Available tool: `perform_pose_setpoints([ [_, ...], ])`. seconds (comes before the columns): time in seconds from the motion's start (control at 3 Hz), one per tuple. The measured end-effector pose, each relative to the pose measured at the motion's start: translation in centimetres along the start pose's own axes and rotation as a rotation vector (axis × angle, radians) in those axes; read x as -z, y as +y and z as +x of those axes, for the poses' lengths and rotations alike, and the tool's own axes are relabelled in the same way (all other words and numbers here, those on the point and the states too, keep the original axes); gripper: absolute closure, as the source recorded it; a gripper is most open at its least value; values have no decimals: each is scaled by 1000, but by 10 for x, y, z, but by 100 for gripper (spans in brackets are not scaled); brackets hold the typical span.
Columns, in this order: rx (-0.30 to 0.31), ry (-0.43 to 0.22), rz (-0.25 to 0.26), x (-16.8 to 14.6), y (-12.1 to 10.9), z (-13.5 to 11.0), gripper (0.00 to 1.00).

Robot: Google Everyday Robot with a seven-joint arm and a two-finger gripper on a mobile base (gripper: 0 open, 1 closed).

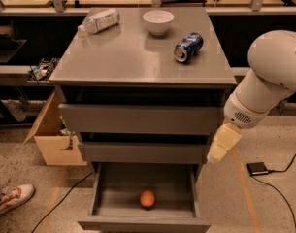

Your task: Pick orange from bottom drawer and place on counter

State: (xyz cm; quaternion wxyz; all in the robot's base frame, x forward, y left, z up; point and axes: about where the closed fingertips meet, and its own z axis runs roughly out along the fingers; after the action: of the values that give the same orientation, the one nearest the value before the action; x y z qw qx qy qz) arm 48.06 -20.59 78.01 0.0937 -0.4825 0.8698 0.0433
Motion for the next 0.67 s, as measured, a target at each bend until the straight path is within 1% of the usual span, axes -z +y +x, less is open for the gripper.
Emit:
perform_pose_setpoints([
  [0.33,0,0,0,0,0,0,0],
  [0.67,-32,0,-11,-20,8,-6,0],
])
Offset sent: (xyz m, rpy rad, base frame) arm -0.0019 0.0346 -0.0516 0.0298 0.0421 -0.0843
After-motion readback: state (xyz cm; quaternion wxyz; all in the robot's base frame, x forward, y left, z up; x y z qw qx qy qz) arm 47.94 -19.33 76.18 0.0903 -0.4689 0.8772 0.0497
